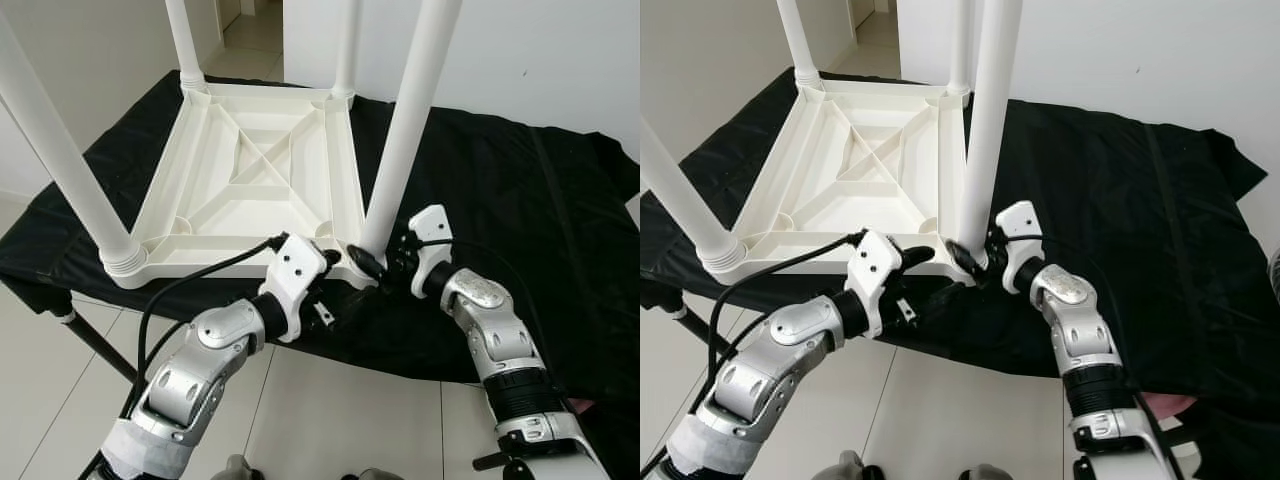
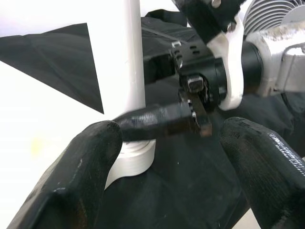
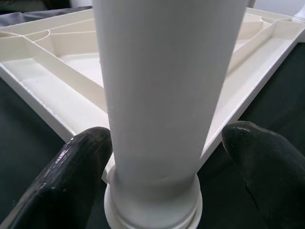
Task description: Building children table
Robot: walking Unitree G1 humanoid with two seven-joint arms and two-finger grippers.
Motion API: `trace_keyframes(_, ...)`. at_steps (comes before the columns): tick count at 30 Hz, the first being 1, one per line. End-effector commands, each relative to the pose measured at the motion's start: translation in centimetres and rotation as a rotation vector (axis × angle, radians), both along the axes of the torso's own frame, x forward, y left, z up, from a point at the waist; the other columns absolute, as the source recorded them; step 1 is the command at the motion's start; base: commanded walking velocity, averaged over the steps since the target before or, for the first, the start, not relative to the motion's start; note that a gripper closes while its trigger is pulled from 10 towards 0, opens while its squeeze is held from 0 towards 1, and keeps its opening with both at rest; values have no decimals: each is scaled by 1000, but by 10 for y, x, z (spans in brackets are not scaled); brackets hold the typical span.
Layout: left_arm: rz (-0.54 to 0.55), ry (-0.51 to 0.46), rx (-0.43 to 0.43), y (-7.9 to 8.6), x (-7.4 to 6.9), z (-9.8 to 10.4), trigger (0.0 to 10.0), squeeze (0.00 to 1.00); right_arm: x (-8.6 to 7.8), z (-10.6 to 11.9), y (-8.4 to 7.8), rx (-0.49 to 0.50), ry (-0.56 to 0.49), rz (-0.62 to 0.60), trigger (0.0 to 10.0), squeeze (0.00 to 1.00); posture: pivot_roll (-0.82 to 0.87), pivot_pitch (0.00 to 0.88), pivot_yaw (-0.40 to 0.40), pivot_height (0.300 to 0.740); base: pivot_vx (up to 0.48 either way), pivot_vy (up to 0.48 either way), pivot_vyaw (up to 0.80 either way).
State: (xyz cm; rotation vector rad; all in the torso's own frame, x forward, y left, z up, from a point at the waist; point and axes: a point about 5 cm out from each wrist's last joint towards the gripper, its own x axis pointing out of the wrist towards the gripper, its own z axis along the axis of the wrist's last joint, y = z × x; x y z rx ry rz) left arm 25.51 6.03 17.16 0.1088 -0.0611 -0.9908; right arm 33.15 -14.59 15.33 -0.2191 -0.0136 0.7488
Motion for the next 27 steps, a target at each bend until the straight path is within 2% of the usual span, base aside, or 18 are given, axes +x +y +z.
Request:
trace_keyframes(1,-9,4,6,1,2,-1,10000,0,2,2,3,-7,-11,46,10000,0,-79,39,2,740,0,0,0)
trace_keyframes(5,-9,-3,9,2,3,0,10000,0,10,1,13,-34,14,170,10000,0,-70,29,7,740,0,0,0)
trace_keyframes(8,-9,-6,9,2,3,1,10000,0,14,-1,17,-45,14,202,10000,0,-68,28,7,740,0,0,0)
trace_keyframes(10,-8,-7,9,2,4,1,10000,0,16,-4,21,-71,24,217,2941,0,-61,24,6,740,0,0,0)
trace_keyframes(11,-7,-9,9,2,4,2,10000,0,17,-6,21,-75,32,225,0,0,-61,24,6,740,0,0,0)
trace_keyframes(27,-5,-2,6,2,2,1,10000,0,16,-17,8,-64,59,249,0,0,-62,40,3,740,0,0,0)
